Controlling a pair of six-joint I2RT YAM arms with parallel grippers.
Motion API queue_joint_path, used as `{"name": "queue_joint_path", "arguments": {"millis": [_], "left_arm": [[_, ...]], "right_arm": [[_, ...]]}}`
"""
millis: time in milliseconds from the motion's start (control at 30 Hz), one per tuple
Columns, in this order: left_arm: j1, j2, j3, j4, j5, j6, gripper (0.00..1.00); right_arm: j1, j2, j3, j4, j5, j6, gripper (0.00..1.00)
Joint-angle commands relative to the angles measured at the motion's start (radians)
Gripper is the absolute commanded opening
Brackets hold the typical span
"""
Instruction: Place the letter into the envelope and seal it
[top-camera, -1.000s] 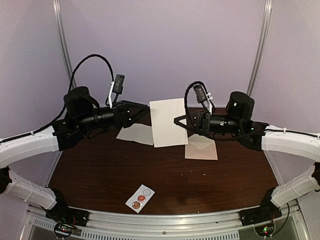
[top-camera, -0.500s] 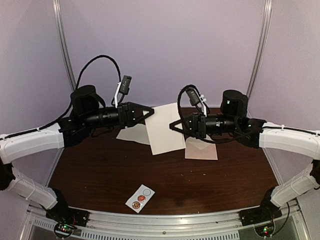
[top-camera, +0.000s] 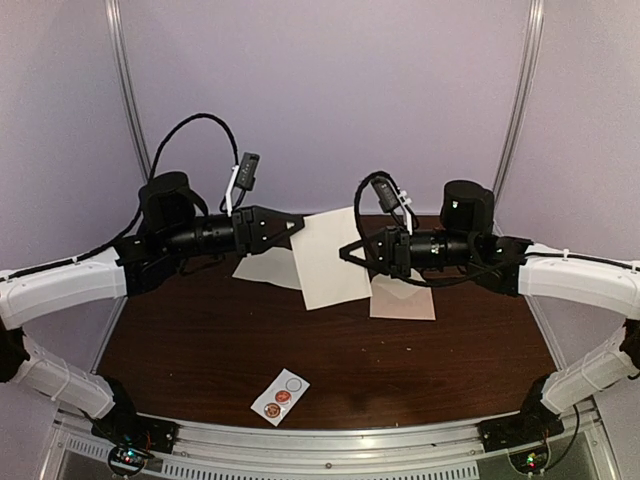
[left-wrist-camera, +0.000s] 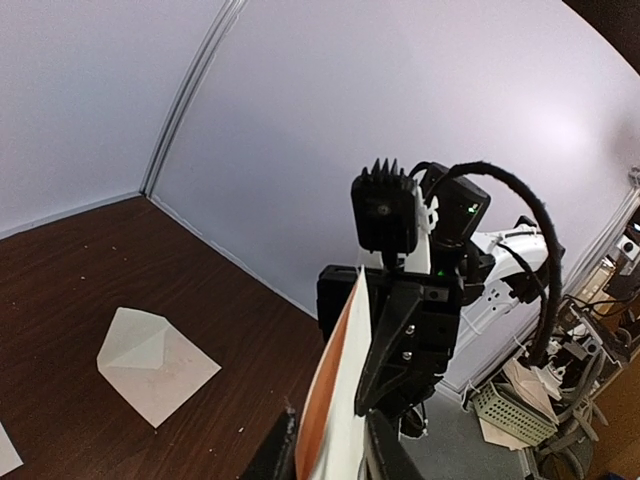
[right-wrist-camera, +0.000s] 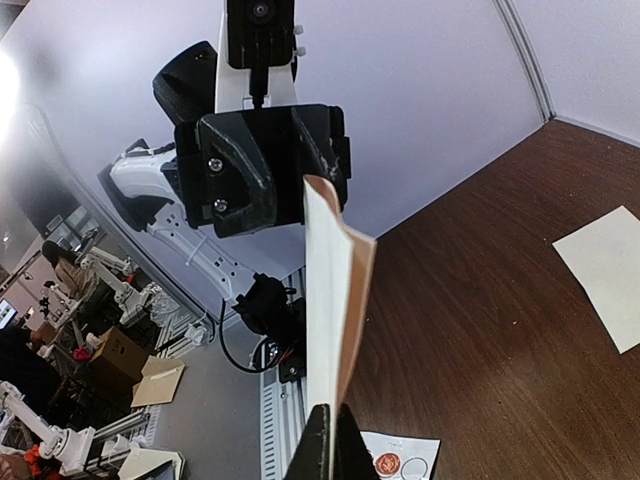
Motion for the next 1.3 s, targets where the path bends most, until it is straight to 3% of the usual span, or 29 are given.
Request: {"name": "queue_joint_path", "arguments": {"millis": [0, 67, 233, 267, 333, 367, 433, 533, 700, 967, 1133, 1267], "left_arm": [[0.011, -0.032, -0.028, 0.043, -0.003, -0.012, 0.17], [0.012, -0.032, -0.034, 0.047, -0.002, -0.015, 0.02], [0.014, -0.030, -0.044, 0.062, 0.017, -0.009, 0.00], [0.014, -0.026, -0.044, 0.068, 0.030, -0.006, 0.07], [0.013, -0.019, -0.051, 0.091, 0.066, -0.009, 0.49], [0.013, -0.016, -0.057, 0.104, 0.082, -0.011, 0.65], [0.013, -0.013, -0.069, 0.127, 0.108, -0.007, 0.69], [0.013, -0.010, -0.086, 0.106, 0.134, 0.034, 0.69], [-0.003, -0.008, -0.127, 0.128, 0.163, 0.040, 0.52], [-0.013, 0.006, -0.151, 0.152, 0.161, 0.023, 0.28], [-0.013, 0.016, -0.157, 0.194, 0.155, -0.002, 0.39], [-0.013, 0.016, -0.153, 0.209, 0.142, -0.013, 0.38]], "right_arm": [[0.004, -0.003, 0.032, 0.000, 0.031, -0.014, 0.00], [0.004, -0.008, 0.031, 0.003, 0.041, -0.014, 0.00], [0.004, -0.012, 0.021, 0.045, 0.067, 0.009, 0.00], [0.004, -0.012, 0.013, 0.077, 0.074, 0.025, 0.00], [0.004, -0.015, -0.014, 0.165, 0.086, 0.074, 0.00], [0.004, -0.017, -0.027, 0.206, 0.094, 0.095, 0.00], [0.004, -0.019, -0.040, 0.262, 0.123, 0.125, 0.00], [0.004, -0.022, -0.034, 0.301, 0.170, 0.147, 0.00], [0.004, -0.020, -0.031, 0.378, 0.194, 0.198, 0.00], [0.004, 0.009, -0.014, 0.366, 0.172, 0.206, 0.00], [0.004, 0.009, -0.013, 0.357, 0.162, 0.204, 0.00], [0.004, 0.012, -0.013, 0.342, 0.155, 0.196, 0.00]]}}
